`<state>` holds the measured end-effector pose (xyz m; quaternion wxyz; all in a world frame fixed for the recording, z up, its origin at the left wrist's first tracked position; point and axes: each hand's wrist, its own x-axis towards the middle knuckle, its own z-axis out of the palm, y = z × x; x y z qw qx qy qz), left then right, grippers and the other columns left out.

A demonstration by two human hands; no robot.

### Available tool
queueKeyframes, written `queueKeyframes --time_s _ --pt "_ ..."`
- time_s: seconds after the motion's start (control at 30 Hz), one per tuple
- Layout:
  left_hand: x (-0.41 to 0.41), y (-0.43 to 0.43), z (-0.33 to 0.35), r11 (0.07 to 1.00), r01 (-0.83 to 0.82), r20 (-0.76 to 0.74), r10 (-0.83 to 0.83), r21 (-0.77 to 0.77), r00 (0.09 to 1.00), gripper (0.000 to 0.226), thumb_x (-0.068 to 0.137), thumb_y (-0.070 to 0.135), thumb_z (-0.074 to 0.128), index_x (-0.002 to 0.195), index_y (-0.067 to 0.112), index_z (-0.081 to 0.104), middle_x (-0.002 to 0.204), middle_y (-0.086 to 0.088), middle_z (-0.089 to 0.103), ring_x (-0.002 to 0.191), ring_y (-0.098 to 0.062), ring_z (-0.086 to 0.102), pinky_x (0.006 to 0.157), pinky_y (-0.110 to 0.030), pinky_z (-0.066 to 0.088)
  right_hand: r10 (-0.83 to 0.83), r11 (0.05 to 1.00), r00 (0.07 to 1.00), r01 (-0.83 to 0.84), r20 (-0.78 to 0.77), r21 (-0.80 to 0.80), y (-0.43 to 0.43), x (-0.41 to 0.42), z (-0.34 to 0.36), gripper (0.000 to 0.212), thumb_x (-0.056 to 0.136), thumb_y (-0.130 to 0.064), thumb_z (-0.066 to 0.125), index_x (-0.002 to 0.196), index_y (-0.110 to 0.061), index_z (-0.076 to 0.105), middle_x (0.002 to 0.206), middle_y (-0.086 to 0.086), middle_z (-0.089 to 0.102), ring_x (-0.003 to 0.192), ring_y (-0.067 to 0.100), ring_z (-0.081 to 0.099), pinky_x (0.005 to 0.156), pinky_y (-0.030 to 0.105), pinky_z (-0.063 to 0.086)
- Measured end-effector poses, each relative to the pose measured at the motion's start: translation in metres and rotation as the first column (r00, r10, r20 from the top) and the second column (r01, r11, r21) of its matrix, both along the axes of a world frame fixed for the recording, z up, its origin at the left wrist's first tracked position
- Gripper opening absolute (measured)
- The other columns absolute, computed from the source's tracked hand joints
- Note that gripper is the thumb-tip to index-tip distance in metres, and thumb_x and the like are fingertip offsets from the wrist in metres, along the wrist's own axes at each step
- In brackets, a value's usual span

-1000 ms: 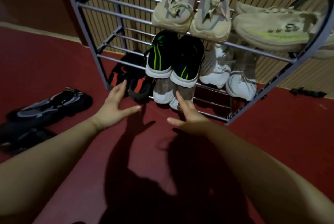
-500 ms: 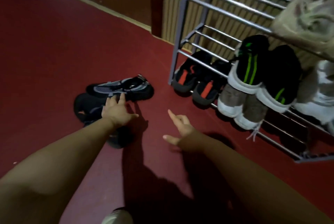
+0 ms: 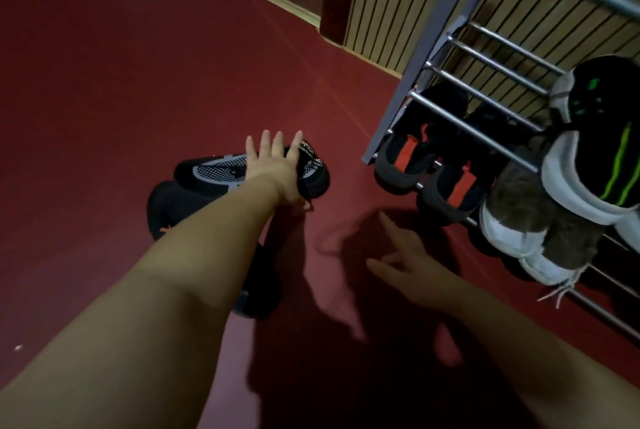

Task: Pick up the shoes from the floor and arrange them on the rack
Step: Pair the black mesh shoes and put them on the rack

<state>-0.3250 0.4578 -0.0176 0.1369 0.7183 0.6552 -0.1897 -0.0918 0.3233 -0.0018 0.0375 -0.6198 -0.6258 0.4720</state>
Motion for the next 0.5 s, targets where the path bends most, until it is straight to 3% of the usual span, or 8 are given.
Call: queueKeyframes --time_s 0.1,0.17,0.27,0.4,0.5 --pt "0.004 0.001 -0.012 0.998 0.062 -0.043 -0.061 0.009 0.997 0.124 0.066 0.066 0.067 0.149 0.016 -0.011 0.155 -0.017 0.01 0.144 -0.036 0.002 0.115 -0.056 -0.005 -0.063 0.998 0.997 0.062 -0.041 -0.017 -0.001 0.005 -0.008 0.075 0.089 -0.034 0.059 0.131 -0.054 0.0 0.144 0.0 0.018 0.102 0.005 0.06 0.095 0.016 0.037" --pt "0.006 -0.006 -0.019 0.991 0.114 -0.054 -0.11 0.065 0.992 0.109 0.072 0.06 0.065 0.149 0.016 0.002 0.146 -0.016 0.026 0.138 -0.034 0.022 0.117 -0.052 0.009 -0.085 0.996 0.995 0.083 -0.046 -0.035 -0.004 0.006 -0.013 0.075 0.089 -0.033 0.059 0.133 -0.053 0.001 0.146 0.002 0.02 0.092 -0.003 0.061 0.089 0.01 0.039" --pt "0.007 -0.013 -0.017 0.966 0.232 -0.067 -0.225 0.114 0.972 0.103 0.072 0.058 0.066 0.148 0.018 0.01 0.136 -0.014 0.037 0.125 -0.033 0.039 0.109 -0.046 0.027 -0.092 0.994 0.995 0.089 -0.048 -0.058 -0.009 0.008 -0.013 0.076 0.091 -0.032 0.058 0.141 -0.046 0.003 0.146 0.003 0.023 0.084 -0.006 0.059 0.077 0.0 0.037" --pt "0.021 -0.041 0.0 0.843 0.515 -0.046 -0.514 0.157 0.856 0.098 0.073 0.056 0.065 0.146 0.015 0.015 0.133 -0.014 0.038 0.118 -0.033 0.042 0.102 -0.043 0.032 -0.158 0.987 0.985 0.155 -0.07 -0.039 -0.019 0.019 -0.006 0.07 0.091 -0.037 0.055 0.135 -0.051 0.003 0.146 0.003 0.025 0.097 0.012 0.06 0.093 0.025 0.046" --pt "0.048 -0.077 0.02 0.651 0.734 0.017 -0.75 0.193 0.661 0.086 0.074 0.044 0.064 0.144 0.012 0.025 0.133 -0.013 0.04 0.116 -0.032 0.045 0.101 -0.045 0.035 -0.408 0.911 0.893 0.387 -0.188 -0.14 -0.033 0.037 0.011 0.065 0.092 -0.037 0.052 0.143 -0.046 0.013 0.145 0.003 0.034 0.118 0.021 0.052 0.098 0.039 0.046"
